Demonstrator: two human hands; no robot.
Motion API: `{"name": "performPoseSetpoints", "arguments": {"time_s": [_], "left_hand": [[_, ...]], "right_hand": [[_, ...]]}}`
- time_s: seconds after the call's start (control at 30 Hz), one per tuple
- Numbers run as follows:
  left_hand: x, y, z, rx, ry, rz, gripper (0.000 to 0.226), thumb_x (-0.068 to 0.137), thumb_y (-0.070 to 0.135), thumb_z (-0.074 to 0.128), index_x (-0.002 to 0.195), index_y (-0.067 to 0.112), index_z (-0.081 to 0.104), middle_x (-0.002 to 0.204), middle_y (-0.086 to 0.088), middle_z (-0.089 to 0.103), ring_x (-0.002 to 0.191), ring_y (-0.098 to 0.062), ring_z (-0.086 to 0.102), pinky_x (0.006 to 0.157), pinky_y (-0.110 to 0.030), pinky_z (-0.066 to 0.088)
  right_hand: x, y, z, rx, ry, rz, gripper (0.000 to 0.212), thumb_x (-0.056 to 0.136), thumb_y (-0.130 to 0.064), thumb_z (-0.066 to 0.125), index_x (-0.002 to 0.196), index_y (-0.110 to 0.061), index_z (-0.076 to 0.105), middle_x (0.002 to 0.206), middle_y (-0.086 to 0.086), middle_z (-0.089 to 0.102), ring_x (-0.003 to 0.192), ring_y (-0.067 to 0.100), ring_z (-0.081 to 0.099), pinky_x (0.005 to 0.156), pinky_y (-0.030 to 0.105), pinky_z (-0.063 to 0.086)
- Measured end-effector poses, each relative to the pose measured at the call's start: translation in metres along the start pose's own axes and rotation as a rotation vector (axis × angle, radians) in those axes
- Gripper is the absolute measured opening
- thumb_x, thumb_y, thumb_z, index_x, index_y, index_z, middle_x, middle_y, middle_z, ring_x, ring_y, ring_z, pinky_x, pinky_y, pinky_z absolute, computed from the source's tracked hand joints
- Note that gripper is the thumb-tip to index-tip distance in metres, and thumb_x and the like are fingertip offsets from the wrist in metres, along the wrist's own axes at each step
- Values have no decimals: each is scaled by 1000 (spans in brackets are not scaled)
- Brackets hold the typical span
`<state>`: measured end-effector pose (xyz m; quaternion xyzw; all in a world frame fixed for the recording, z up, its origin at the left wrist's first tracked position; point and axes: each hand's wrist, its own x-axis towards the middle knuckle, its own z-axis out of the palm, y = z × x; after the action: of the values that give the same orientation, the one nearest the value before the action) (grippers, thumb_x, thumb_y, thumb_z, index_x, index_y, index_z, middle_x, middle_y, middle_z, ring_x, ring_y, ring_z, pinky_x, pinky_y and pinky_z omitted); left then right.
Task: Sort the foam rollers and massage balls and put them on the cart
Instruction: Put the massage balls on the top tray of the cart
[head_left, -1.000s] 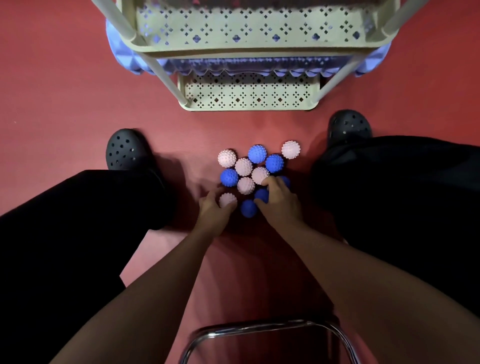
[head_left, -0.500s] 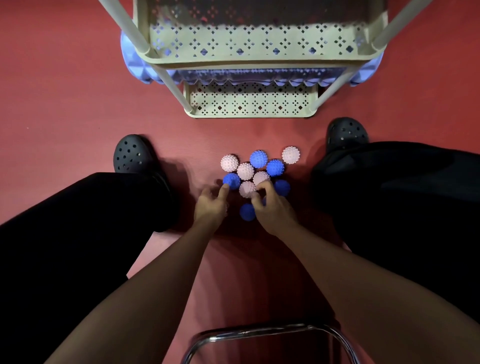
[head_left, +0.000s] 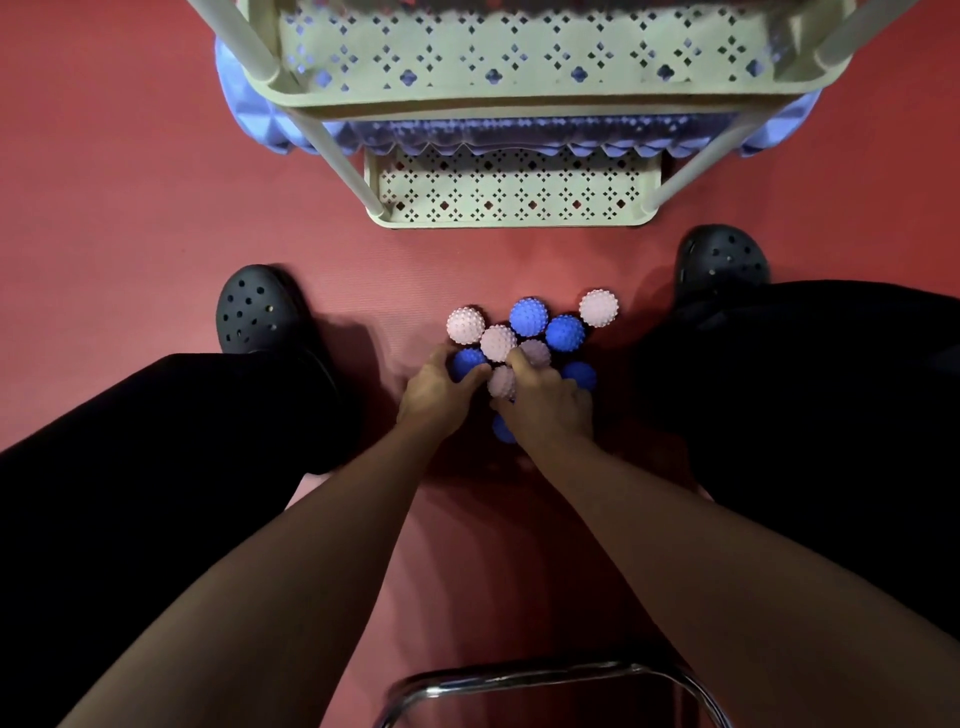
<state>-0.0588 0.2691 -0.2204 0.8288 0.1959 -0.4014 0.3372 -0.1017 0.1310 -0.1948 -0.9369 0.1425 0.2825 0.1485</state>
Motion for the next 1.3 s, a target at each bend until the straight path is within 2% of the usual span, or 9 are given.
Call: {"name": "performPoseSetpoints", "arguments": {"time_s": [0.2,0.37,0.47,0.57,0.67,0.77,0.93,1.17,1.3], "left_hand": [[-4,-4,-4,-186,5,-32,50,86,51,72,119,21,52,103,-20,71,95,-41,70,87,-57,58],[-45,15,-23,-434,11,-76,36,94,42,69,109,13,54,62,-7,56,36,-13,53,34,-24,45],[-80,34,-38,-624,-95,-103,41,96,47,64,109,8,58,65,-14,53,44,-21,49,49,-30,42],[-118,56,-58,-757,-214,-112,54,98,51,58,128,6,60,85,-15,55,59,-21,51,58,-30,39],[-163,81,-80,-909,-313,-138,57,98,55,53,132,11,61,107,-9,61,79,-17,56,64,-29,42],[-213,105,-104,-1038,-375,-55,44,100,53,48,114,14,62,101,-7,61,72,-17,58,59,-27,48],[-299,146,-145,-1110,-447,212,44,101,47,45,113,11,68,97,-8,73,74,-18,67,60,-29,55],[-425,204,-212,-1142,-418,538,31,100,37,46,105,13,66,114,-16,71,89,-28,68,68,-36,56],[-495,240,-249,-1126,-311,676,28,101,41,46,106,15,54,95,-12,57,76,-24,54,66,-33,46]], "right_hand": [[-2,2,-6,81,-34,4,43,92,-50,60,126,-26,51,125,8,61,104,40,64,80,42,47],[-19,14,-27,547,-136,99,46,92,-50,63,125,-19,55,120,6,66,111,29,62,93,41,49],[-37,11,-54,956,-120,156,35,94,-32,68,121,-10,61,106,9,69,104,28,66,86,35,53],[-60,7,-97,1252,-236,172,33,99,-37,61,129,-26,56,123,7,64,105,29,68,65,30,51],[-90,0,-149,1553,-285,177,33,101,-38,57,133,-40,53,131,-6,59,99,20,61,65,31,51],[-122,-9,-199,1766,-306,136,33,105,-35,49,137,-40,53,133,8,59,96,27,57,70,36,52],[-181,-30,-280,1887,-309,-50,29,107,-26,40,129,-35,58,123,10,61,105,31,55,89,52,48],[-269,-60,-404,1887,-282,-335,36,97,-50,51,95,-18,66,91,9,66,76,25,61,75,39,48],[-319,-80,-470,1800,-134,-544,24,102,-46,48,109,-24,54,96,6,57,79,22,55,74,41,50]]}}
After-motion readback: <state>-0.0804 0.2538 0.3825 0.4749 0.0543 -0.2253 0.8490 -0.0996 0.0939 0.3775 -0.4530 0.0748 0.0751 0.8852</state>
